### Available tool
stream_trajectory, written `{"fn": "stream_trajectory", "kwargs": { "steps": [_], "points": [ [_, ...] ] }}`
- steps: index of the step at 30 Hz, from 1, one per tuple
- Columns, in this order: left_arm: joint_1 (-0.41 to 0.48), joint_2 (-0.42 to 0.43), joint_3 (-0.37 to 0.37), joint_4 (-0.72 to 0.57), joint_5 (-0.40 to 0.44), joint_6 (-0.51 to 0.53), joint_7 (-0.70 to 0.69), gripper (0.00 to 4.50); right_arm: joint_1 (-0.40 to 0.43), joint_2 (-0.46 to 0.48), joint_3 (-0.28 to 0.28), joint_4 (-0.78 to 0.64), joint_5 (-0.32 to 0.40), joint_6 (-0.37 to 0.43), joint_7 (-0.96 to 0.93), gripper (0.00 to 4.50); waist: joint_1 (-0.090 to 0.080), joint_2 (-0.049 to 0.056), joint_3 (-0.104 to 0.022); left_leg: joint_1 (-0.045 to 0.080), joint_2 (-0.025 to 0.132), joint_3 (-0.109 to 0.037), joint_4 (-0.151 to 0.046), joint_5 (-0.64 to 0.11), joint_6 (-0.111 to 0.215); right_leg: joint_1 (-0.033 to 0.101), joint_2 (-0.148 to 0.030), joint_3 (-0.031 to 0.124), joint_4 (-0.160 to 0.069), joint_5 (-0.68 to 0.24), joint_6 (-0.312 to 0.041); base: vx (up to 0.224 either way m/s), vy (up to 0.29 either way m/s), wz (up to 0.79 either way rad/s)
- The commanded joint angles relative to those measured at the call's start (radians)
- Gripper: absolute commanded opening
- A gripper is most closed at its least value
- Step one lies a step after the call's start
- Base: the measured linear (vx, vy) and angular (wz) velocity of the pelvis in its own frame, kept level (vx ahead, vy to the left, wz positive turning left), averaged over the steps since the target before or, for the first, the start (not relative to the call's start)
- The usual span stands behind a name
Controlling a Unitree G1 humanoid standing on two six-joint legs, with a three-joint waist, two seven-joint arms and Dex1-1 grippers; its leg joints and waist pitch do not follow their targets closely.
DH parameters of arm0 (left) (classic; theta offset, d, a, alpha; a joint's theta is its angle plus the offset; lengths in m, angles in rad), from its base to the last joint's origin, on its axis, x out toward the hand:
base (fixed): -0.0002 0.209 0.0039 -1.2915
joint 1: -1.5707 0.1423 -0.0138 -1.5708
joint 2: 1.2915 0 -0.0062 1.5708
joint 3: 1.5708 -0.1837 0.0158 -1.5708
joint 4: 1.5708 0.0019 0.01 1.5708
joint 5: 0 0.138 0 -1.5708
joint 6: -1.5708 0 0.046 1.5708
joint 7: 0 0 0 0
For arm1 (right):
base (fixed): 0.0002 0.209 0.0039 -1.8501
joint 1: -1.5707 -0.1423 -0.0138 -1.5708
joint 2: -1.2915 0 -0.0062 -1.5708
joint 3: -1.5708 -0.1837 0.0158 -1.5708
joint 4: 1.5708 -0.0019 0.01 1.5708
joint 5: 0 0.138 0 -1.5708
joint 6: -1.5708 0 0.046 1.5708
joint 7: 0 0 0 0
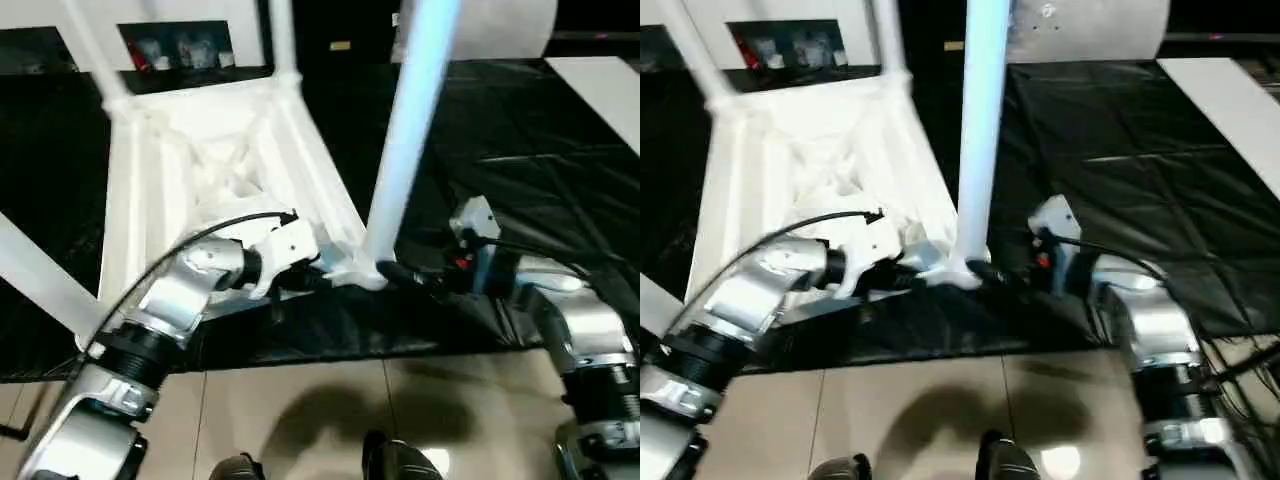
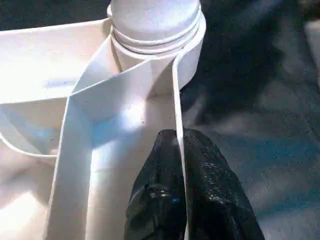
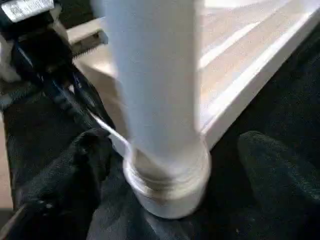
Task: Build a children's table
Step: Rotate leg to tighten
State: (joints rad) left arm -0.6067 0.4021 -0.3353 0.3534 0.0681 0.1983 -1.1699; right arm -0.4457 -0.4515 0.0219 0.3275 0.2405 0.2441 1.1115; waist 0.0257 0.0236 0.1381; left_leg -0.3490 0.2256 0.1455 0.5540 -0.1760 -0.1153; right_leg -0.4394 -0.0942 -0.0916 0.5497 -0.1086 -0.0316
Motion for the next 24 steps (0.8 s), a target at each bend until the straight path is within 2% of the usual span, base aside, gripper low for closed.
{"fn": "stream_trajectory", "kwargs": {
  "steps": [1,2,3,5,6,9,11,12,14,17,19,24],
  "points": [
    [0.006,0.011,-0.087,0.041,0.016,-0.067,-0.084,0.0,-0.029,-0.015,0.027,0.02,-0.008,-0.048,0.047,4.45,0.002,-0.016,-0.081,-0.008,-0.017,0.035,-0.049,-0.165,0.134,0.07,-0.024,0.037,-0.051,-0.34,-0.21,0.058,-0.024,0.08],
    [0.002,0.02,-0.106,0.056,0.021,-0.106,-0.114,0.0,-0.039,-0.026,0.041,0.034,-0.005,-0.059,0.09,4.45,0.009,-0.013,-0.086,-0.01,-0.019,0.035,-0.045,-0.137,0.143,0.073,-0.021,0.035,-0.043,-0.296,-0.224,0.055,-0.021,0.05],
    [-0.002,0.033,-0.131,0.072,0.026,-0.158,-0.164,0.0,-0.049,-0.042,0.062,0.045,0.007,-0.06,0.168,4.45,0.011,-0.014,-0.087,-0.012,-0.018,0.035,-0.044,-0.125,0.148,0.073,-0.02,0.036,-0.039,-0.268,-0.231,0.079,-0.028,0.07],
    [-0.004,0.043,-0.147,0.071,0.025,-0.178,-0.207,0.0,-0.049,-0.051,0.078,0.039,0.024,-0.04,0.233,4.45,0.019,-0.013,-0.087,-0.015,-0.016,0.036,-0.04,-0.099,0.165,0.076,-0.019,0.037,-0.026,-0.203,-0.254,0.0,0.0,0.0],
    [-0.007,0.051,-0.157,0.069,0.024,-0.191,-0.237,0.0,-0.05,-0.056,0.09,0.035,0.036,-0.022,0.275,4.3,0.027,-0.016,-0.092,-0.014,-0.013,0.035,-0.038,-0.071,0.178,0.079,-0.021,0.037,-0.018,-0.164,-0.271,0.0,0.0,0.0],
    [-0.014,0.059,-0.167,0.074,0.023,-0.215,-0.273,0.0,-0.052,-0.056,0.106,0.042,0.045,-0.005,0.322,4.09,0.035,-0.014,-0.092,-0.012,-0.009,0.034,-0.038,-0.068,0.179,0.078,-0.023,0.036,-0.017,-0.165,-0.282,0.0,0.0,0.0],
    [-0.023,0.064,-0.172,0.091,0.023,-0.246,-0.301,0.0,-0.06,-0.049,0.118,0.067,0.051,-0.015,0.343,3.91,0.036,-0.013,-0.09,-0.012,-0.009,0.034,-0.039,-0.086,0.17,0.078,-0.024,0.036,-0.019,-0.189,-0.279,0.0,0.0,0.0],
    [-0.025,0.066,-0.174,0.094,0.023,-0.252,-0.308,0.0,-0.061,-0.044,0.12,0.073,0.054,-0.019,0.345,3.79,0.036,-0.014,-0.087,-0.013,-0.01,0.034,-0.042,-0.122,0.148,0.08,-0.027,0.036,-0.026,-0.249,-0.262,0.0,0.0,0.0],
    [-0.031,0.067,-0.177,0.107,0.018,-0.27,-0.322,0.0,-0.067,-0.035,0.124,0.084,0.062,-0.027,0.358,3.66,0.036,-0.015,-0.085,-0.013,-0.012,0.034,-0.044,-0.154,0.126,0.08,-0.027,0.036,-0.033,-0.305,-0.24,0.0,0.0,0.0],
    [-0.037,0.065,-0.175,0.117,0.014,-0.282,-0.334,0.0,-0.071,-0.03,0.126,0.085,0.072,-0.012,0.381,3.42,0.035,-0.017,-0.084,-0.012,-0.013,0.033,-0.045,-0.169,0.107,0.08,-0.027,0.036,-0.038,-0.352,-0.216,0.0,0.0,0.0],
    [-0.043,0.06,-0.172,0.128,0.012,-0.289,-0.342,0.0,-0.072,-0.029,0.132,0.076,0.088,0.016,0.412,3.23,0.035,-0.017,-0.087,-0.012,-0.012,0.033,-0.044,-0.157,0.105,0.08,-0.026,0.037,-0.036,-0.341,-0.216,0.0,0.0,0.0],
    [-0.049,0.054,-0.17,0.151,0.012,-0.304,-0.345,0.0,-0.074,-0.031,0.14,0.077,0.097,0.025,0.438,2.87,0.037,-0.016,-0.092,-0.014,-0.012,0.033,-0.041,-0.119,0.119,0.082,-0.024,0.037,-0.026,-0.269,-0.238,0.0,0.0,0.0]
  ]
}}
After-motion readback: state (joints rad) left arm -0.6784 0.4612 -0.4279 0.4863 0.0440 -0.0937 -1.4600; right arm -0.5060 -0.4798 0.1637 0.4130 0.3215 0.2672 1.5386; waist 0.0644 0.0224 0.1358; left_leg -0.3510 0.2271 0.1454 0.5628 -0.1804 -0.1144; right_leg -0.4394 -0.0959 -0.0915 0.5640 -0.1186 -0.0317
